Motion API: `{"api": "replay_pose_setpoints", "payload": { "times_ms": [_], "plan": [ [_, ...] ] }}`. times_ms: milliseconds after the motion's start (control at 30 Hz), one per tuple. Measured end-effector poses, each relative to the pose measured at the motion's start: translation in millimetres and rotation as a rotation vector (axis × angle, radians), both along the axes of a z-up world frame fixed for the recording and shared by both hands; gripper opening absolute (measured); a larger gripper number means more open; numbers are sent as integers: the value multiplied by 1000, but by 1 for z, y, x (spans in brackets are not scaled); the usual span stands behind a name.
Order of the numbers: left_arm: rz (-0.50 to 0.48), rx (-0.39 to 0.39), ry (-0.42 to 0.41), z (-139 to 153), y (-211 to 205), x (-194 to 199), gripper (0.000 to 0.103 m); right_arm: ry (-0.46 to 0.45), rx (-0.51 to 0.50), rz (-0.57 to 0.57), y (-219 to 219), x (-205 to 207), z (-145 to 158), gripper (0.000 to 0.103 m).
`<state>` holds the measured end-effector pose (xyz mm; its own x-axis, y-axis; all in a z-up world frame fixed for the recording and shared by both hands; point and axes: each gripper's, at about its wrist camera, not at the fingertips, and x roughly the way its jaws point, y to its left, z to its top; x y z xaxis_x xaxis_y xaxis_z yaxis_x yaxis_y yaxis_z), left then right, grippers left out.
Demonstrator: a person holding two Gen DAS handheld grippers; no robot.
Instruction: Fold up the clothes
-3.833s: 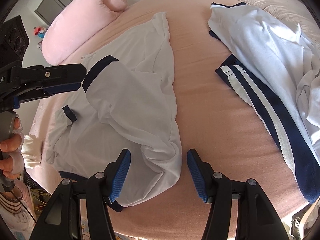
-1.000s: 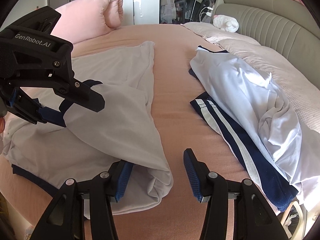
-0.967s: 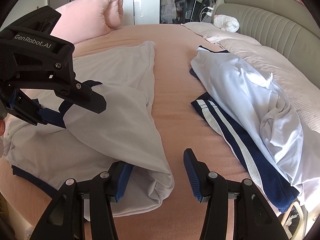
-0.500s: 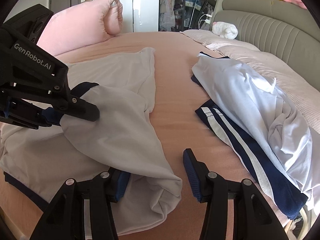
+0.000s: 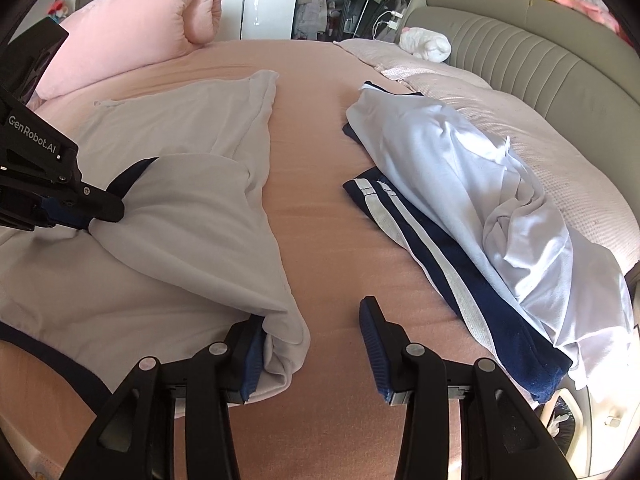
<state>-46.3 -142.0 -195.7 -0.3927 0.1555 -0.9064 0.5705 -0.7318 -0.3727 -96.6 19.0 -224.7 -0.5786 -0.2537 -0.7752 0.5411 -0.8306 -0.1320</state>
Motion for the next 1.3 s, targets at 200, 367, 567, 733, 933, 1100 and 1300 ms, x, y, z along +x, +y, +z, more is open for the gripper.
{"api": "replay_pose_setpoints", "payload": {
  "times_ms": [200,367,567,733,933,1100,1300],
  "plan": [
    [-98,-261,-46,31,22,2,21,-67,-51,-7,9,-7,6,54],
    [-285,-742,-106,61,72,6,22,-64,-61,-8,12,-5,19,65],
    [-285,-572,-99,62,70,7,22,-59,-78,42,6,2,34,67],
    [-261,-524,-165,52,62,15,22,-52,-68,112,-5,16,41,67],
    [-234,-537,-172,57,56,37,22,-69,-80,164,-14,22,45,67],
    [-213,-510,-201,61,44,58,22,-52,-52,180,-17,25,47,67],
    [-172,-486,-178,70,29,78,23,-38,-49,200,-21,31,52,67]
  ]
}}
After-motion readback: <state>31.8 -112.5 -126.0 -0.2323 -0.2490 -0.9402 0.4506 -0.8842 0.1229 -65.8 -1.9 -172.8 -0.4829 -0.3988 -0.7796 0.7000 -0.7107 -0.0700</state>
